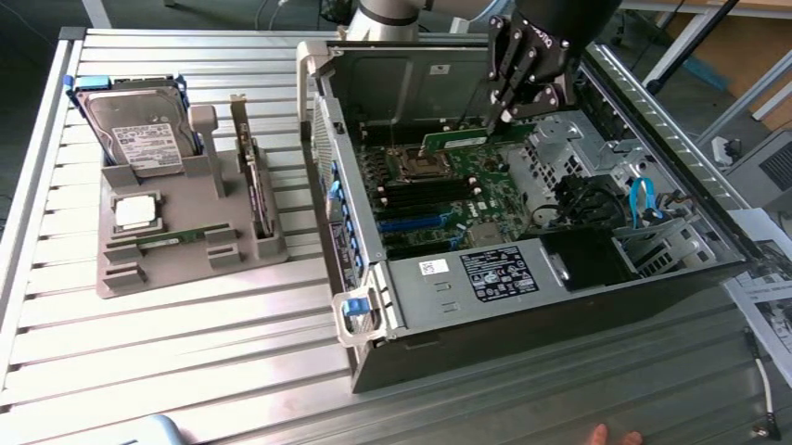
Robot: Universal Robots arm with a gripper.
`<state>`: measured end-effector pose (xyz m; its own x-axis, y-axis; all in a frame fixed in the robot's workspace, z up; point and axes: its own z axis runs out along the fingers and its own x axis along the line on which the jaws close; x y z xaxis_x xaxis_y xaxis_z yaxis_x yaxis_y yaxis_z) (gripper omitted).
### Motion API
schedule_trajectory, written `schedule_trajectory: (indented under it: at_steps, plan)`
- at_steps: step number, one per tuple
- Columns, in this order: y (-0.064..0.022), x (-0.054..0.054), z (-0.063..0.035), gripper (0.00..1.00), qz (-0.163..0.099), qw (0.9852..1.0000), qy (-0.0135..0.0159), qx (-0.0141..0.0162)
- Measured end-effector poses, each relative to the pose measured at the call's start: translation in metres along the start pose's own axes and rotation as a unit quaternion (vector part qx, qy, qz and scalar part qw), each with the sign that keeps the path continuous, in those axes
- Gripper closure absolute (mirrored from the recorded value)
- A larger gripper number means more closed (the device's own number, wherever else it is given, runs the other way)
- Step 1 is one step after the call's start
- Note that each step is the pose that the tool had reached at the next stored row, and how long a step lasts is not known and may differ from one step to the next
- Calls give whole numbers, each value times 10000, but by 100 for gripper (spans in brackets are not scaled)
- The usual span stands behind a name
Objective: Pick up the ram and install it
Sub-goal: 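Pick up the ram and move it above insertion slot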
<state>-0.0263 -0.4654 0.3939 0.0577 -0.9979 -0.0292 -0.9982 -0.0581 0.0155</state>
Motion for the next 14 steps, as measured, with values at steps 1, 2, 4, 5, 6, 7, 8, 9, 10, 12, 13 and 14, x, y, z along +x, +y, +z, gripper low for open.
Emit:
schedule_trajectory:
  at_steps: [1,2,4,5,6,7,8,9,10,12,13,14]
  plan:
    - [0,0,0,88,1,10000,0,0]
    - [0,0,1,88,0,10000,-1,0]
    - [0,-1,3,88,0,10000,-1,1]
    - [-1,-1,9,88,0,10000,-1,1]
    - [-1,0,15,88,0,10000,0,0]
    - [-1,0,23,88,0,10000,-1,0]
    - [-1,1,32,88,0,10000,-1,0]
    - [-1,1,42,88,0,10000,-1,0]
    - [-1,2,54,88,0,10000,-1,1]
    - [-2,3,94,88,0,10000,0,0]
    - [-2,4,111,88,0,10000,-1,0]
    - [-2,4,123,88,0,10000,-1,0]
